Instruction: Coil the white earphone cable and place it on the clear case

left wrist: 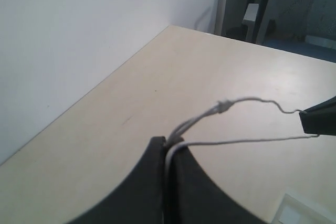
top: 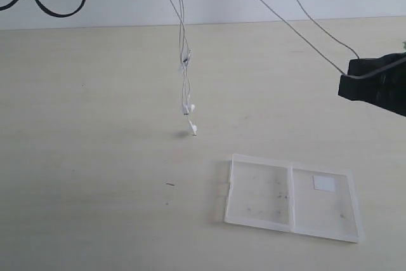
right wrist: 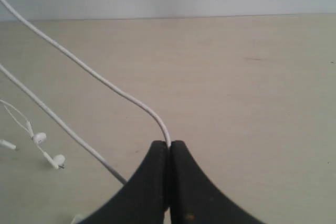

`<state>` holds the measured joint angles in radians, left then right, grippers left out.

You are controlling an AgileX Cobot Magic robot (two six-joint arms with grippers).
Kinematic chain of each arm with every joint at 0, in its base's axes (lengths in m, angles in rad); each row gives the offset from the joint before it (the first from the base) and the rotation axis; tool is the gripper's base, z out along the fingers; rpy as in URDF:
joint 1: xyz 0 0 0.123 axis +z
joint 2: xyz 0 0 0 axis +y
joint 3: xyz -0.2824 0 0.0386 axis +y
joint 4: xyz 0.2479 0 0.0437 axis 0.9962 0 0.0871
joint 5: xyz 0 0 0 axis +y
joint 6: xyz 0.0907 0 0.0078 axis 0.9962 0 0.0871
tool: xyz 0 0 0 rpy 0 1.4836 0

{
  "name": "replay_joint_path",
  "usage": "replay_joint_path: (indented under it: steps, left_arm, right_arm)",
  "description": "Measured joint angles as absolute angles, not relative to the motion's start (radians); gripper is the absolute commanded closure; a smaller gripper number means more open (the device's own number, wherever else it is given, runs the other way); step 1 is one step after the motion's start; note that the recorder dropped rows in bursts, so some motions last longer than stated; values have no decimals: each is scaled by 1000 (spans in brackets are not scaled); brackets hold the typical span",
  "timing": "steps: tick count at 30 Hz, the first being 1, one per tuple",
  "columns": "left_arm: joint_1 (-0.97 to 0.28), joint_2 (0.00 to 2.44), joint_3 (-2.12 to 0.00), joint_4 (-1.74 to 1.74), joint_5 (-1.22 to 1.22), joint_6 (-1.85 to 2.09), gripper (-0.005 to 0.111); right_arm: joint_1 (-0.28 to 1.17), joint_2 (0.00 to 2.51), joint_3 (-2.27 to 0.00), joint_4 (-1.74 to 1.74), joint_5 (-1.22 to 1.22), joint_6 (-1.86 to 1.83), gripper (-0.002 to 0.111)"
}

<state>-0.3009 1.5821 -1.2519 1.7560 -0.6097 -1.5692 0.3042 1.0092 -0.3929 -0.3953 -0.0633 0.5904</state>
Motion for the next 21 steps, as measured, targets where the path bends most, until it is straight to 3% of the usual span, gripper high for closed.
replay_joint_path:
  steps: [21]
  left_arm:
    - [-301,1559,-1278,1766,-624,-1573,107]
  right_arm:
    - [406,1287,-392,-467,-202,587,108]
